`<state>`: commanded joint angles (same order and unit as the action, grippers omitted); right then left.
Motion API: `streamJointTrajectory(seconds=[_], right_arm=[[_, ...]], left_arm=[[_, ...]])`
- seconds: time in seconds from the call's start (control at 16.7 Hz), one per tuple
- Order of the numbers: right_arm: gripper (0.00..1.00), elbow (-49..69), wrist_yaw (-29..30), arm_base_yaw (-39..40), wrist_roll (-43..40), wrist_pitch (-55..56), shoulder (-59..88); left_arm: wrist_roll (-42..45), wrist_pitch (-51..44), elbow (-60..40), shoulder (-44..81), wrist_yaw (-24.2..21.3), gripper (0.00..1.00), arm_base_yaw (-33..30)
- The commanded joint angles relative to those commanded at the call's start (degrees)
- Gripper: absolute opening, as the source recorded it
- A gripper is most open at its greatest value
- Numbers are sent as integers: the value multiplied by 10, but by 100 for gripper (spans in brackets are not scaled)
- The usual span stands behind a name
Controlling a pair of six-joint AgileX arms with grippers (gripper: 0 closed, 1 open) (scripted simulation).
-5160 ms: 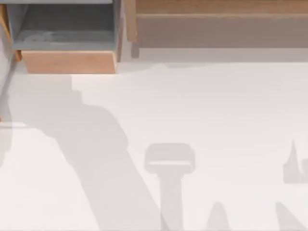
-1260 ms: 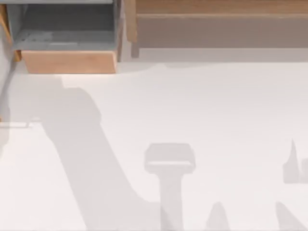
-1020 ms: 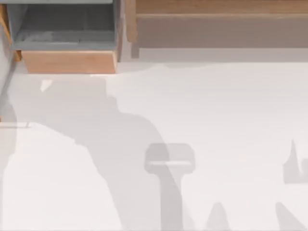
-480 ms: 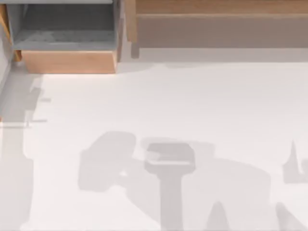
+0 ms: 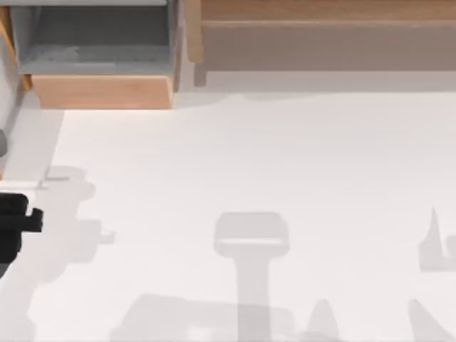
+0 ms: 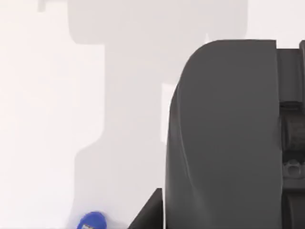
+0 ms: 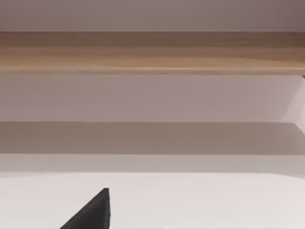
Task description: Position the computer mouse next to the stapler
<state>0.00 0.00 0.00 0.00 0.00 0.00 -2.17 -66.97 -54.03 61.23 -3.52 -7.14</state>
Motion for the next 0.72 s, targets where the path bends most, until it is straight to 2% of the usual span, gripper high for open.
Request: streamJointTrajectory(seconds=[0.36,0.54,0.72], right_arm=[[100,0,0,0,0,0,0],[100,0,0,0,0,0,0],[100,0,0,0,0,0,0]], left_arm=[[-149,34,220,-103,35,0,-122],[-200,49,283,-131,50,0,-161],[-219,58,306,-145,56,0,-177]])
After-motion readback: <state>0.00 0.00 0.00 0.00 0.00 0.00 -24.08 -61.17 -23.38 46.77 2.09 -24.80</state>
